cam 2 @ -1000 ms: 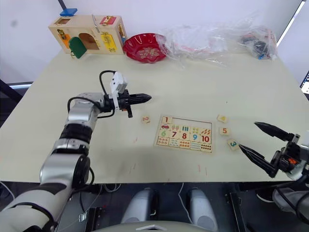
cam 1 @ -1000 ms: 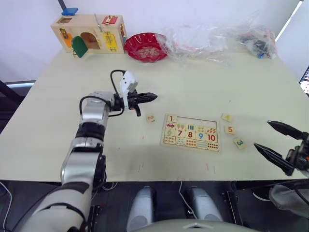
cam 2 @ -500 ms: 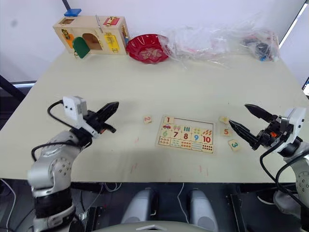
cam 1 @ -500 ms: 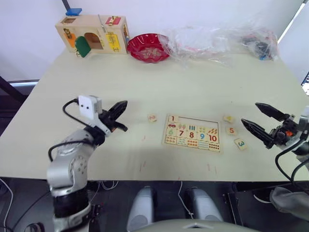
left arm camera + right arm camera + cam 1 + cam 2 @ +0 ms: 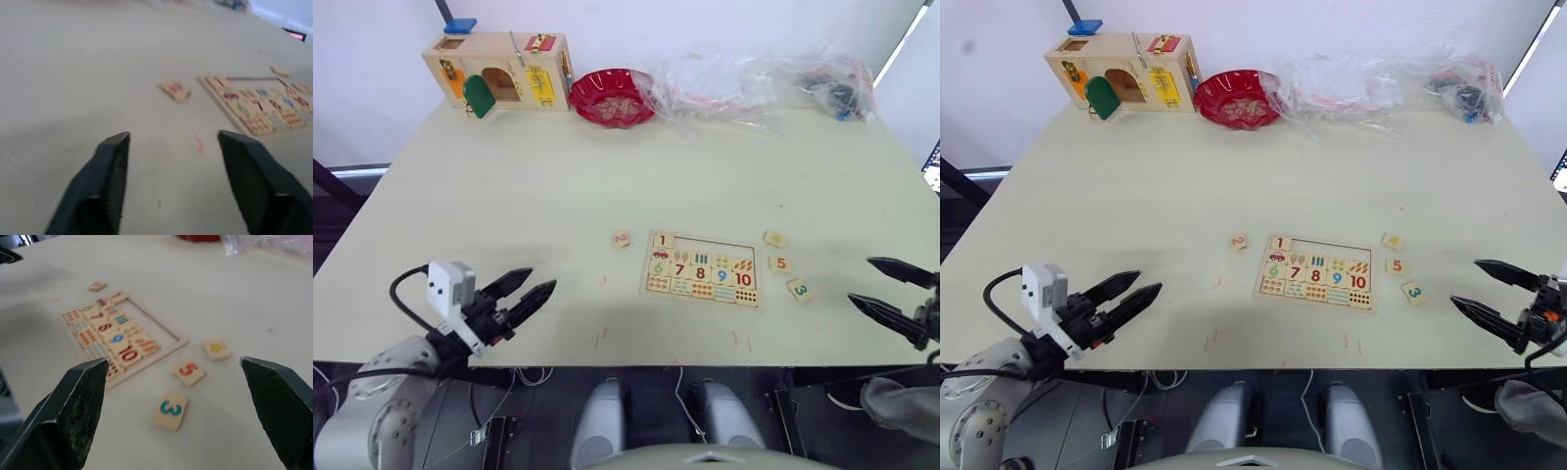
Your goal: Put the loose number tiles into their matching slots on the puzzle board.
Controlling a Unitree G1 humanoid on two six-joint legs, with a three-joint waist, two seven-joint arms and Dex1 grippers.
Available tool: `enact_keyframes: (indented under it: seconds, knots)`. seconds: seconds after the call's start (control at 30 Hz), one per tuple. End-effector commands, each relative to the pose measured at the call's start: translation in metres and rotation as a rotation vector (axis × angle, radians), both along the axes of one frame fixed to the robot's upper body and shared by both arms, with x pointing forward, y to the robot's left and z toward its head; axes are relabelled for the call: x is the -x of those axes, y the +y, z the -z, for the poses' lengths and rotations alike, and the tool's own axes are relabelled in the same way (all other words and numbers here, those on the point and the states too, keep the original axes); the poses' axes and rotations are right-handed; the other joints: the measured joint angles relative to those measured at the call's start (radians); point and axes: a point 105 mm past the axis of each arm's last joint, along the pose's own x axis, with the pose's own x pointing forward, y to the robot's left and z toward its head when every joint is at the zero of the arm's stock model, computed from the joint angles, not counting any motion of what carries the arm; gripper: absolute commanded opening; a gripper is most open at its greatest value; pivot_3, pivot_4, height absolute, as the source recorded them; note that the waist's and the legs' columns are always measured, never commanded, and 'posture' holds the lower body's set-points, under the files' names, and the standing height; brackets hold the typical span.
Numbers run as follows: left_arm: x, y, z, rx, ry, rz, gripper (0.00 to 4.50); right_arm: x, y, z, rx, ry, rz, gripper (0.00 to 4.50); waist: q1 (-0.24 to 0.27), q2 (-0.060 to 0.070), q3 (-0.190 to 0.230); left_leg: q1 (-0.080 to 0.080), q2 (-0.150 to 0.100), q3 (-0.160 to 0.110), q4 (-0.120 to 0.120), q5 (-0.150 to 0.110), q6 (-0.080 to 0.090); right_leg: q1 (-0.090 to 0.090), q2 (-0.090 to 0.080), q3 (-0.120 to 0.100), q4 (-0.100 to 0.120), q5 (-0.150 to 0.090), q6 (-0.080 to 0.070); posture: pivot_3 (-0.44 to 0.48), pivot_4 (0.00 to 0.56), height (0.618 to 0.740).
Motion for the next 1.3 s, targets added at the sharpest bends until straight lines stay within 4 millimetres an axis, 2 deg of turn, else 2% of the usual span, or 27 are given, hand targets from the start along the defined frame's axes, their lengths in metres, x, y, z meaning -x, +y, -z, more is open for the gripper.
enact_keyframes:
  seconds: [0.03, 0.23, 0.43, 0.6, 0.77, 0.97, 1.2, 1.3]
  knots:
    - [0.002, 0.007, -0.007, -0.02, -0.037, 0.023, 4.48, 0.005, -0.009, -0.008, 0.028, -0.026, 0.016, 4.5, 0.001, 0.0, 0.0, 0.0, 0.0, 0.0, 0.0, 0.0, 0.0, 0.0, 0.0, 0.0, 0.0, 0.0, 0.0, 0.0, 0.15, 0.74]
    - [0.001, 0.009, -0.006, -0.027, -0.029, 0.045, 4.48, 0.013, -0.014, -0.007, 0.037, -0.018, 0.035, 4.5, 0.0, 0.0, 0.0, 0.0, 0.002, 0.0, 0.0, 0.0, 0.0, -0.001, -0.002, 0.0, 0.0, 0.0, 0.0, 0.0, 0.15, 0.74]
    - [-0.004, 0.003, -0.008, -0.039, -0.033, 0.085, 4.48, 0.011, -0.011, -0.008, 0.043, -0.058, 0.052, 4.5, 0.001, 0.0, 0.0, 0.0, 0.003, 0.0, 0.0, 0.0, 0.0, -0.001, -0.002, 0.0, -0.001, 0.0, 0.0, 0.0, 0.15, 0.74]
    - [-0.017, -0.006, -0.021, -0.105, -0.032, 0.241, 4.48, 0.015, 0.01, -0.015, -0.002, -0.095, -0.05, 4.5, 0.004, 0.001, 0.0, -0.001, 0.005, 0.001, -0.001, 0.0, 0.0, -0.002, -0.001, 0.001, 0.0, 0.0, 0.0, 0.0, 0.15, 0.74]
    - [-0.045, -0.013, -0.035, -0.187, -0.039, 0.421, 4.48, 0.026, 0.031, -0.027, 0.029, -0.152, -0.175, 4.5, 0.01, 0.001, 0.0, -0.001, 0.004, 0.002, -0.001, 0.0, 0.0, -0.002, 0.0, 0.0, -0.001, 0.0, 0.001, 0.0, 0.15, 0.74]
    - [-0.08, -0.02, -0.037, -0.243, -0.023, 0.566, 4.48, 0.032, 0.033, -0.038, 0.055, -0.19, -0.206, 4.5, 0.013, 0.0, 0.001, -0.002, 0.0, 0.003, -0.001, 0.0, 0.0, -0.002, 0.0, 0.0, -0.001, 0.0, 0.0, 0.0, 0.15, 0.74]
    - [-0.128, -0.047, -0.019, -0.369, -0.011, 0.694, 4.48, 0.036, 0.023, -0.045, 0.082, -0.251, -0.16, 4.5, 0.025, 0.0, 0.0, -0.002, -0.001, 0.001, 0.0, 0.0, 0.0, -0.001, 0.001, 0.0, -0.001, 0.0, 0.001, 0.0, 0.15, 0.74]
    - [-0.144, -0.066, -0.014, -0.411, -0.021, 0.738, 4.48, 0.037, 0.024, -0.046, 0.084, -0.265, -0.152, 4.5, 0.023, -0.002, 0.001, -0.003, -0.001, 0.001, 0.0, 0.0, 0.0, -0.001, 0.001, 0.0, -0.002, 0.001, 0.0, 0.0, 0.15, 0.74]
